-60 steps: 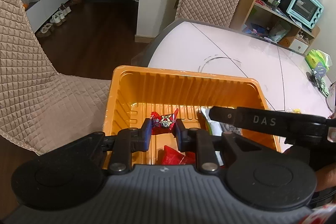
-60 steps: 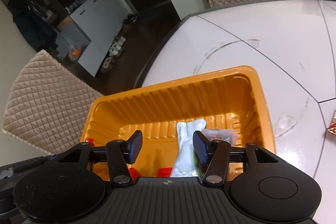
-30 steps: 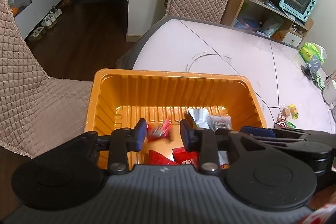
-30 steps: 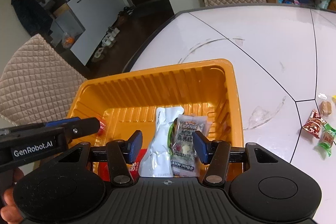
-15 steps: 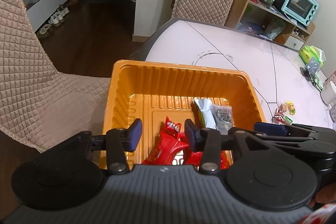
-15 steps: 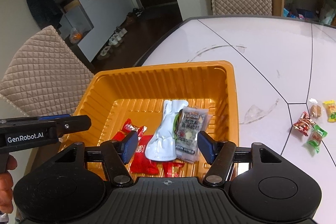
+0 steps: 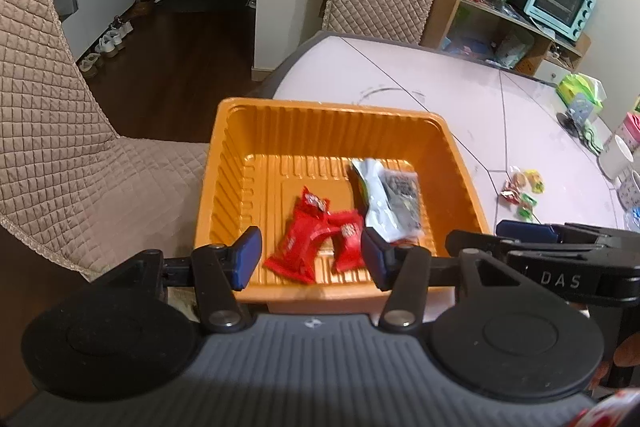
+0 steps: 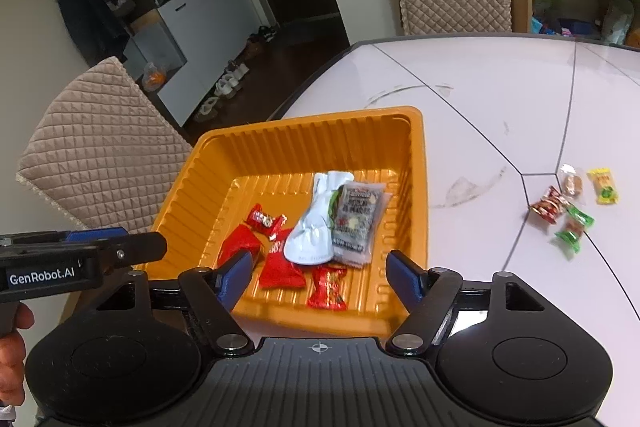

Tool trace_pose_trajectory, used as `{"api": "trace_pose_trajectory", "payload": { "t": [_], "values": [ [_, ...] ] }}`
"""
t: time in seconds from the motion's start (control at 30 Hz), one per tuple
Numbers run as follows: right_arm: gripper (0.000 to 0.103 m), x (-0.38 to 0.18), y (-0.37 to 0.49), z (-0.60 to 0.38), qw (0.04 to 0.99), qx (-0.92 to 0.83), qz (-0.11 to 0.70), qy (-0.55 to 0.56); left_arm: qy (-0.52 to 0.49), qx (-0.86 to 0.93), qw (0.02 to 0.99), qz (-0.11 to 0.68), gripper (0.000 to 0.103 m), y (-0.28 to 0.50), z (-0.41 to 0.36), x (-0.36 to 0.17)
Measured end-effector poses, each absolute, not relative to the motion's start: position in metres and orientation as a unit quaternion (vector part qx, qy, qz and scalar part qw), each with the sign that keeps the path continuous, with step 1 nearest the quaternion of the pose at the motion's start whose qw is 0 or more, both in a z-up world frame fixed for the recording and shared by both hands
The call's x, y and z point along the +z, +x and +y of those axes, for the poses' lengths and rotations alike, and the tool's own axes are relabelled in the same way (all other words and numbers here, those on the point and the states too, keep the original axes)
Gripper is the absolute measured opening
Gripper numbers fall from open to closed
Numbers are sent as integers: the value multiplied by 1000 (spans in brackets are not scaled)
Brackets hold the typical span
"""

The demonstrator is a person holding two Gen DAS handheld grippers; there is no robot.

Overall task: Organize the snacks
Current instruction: 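Open both tools to drop the snacks into the orange tray, then withdraw both open tools from the tray toward the remaining snacks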

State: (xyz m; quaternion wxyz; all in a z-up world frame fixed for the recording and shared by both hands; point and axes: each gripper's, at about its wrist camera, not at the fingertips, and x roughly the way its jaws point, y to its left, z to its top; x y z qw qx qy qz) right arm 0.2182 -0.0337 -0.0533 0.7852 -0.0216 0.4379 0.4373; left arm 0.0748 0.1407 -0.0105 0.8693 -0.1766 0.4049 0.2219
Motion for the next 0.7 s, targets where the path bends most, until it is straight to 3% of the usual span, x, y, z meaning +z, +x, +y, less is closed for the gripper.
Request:
{"api": "trace_pose_trajectory", "payload": {
  "t": [0.7],
  "values": [
    [76,-56,205,-116,781,426,456,-22,-170,186,862,441,51,68,62,-22]
  ]
}}
